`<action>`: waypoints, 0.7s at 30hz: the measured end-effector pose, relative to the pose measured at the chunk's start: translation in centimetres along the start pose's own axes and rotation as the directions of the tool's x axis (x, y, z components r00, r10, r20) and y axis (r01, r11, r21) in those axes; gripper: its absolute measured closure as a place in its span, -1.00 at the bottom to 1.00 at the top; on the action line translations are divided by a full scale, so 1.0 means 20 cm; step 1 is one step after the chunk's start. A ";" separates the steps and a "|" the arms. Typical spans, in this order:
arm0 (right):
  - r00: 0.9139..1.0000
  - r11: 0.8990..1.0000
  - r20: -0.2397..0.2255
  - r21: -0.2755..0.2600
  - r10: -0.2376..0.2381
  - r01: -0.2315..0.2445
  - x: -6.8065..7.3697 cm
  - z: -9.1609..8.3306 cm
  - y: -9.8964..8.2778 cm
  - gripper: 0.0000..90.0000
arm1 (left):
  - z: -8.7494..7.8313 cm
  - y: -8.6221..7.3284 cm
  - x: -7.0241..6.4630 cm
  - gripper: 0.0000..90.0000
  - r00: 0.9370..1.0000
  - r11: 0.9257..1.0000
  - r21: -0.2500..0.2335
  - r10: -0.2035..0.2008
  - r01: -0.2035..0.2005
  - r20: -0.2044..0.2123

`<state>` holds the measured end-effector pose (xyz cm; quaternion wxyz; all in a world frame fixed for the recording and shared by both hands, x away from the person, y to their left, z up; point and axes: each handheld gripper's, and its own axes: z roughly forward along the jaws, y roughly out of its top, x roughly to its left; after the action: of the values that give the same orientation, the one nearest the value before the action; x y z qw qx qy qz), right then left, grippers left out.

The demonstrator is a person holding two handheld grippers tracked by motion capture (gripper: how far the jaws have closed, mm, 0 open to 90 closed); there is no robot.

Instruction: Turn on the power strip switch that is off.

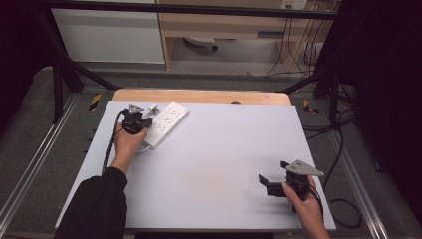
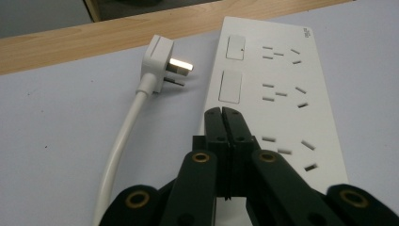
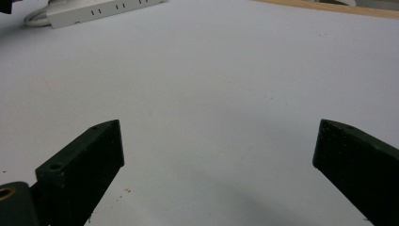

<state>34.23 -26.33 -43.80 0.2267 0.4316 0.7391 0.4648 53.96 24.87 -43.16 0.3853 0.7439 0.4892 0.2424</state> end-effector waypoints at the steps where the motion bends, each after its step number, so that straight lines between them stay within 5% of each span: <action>1: 1.000 1.000 0.000 0.000 0.000 0.000 0.00 0.00 0.00 -0.93 | 0.00 0.00 0.00 1.00 1.000 1.000 0.000 0.001 -0.001 -0.001; 21: 1.000 1.000 0.000 0.002 -0.002 0.002 0.00 0.00 0.00 -0.94 | 0.01 -0.01 0.00 1.00 1.000 1.000 0.012 0.002 -0.002 -0.002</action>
<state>34.23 -26.33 -43.81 0.2269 0.4309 0.7400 0.4640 53.96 24.82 -43.41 0.3799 0.7465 0.4904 0.2407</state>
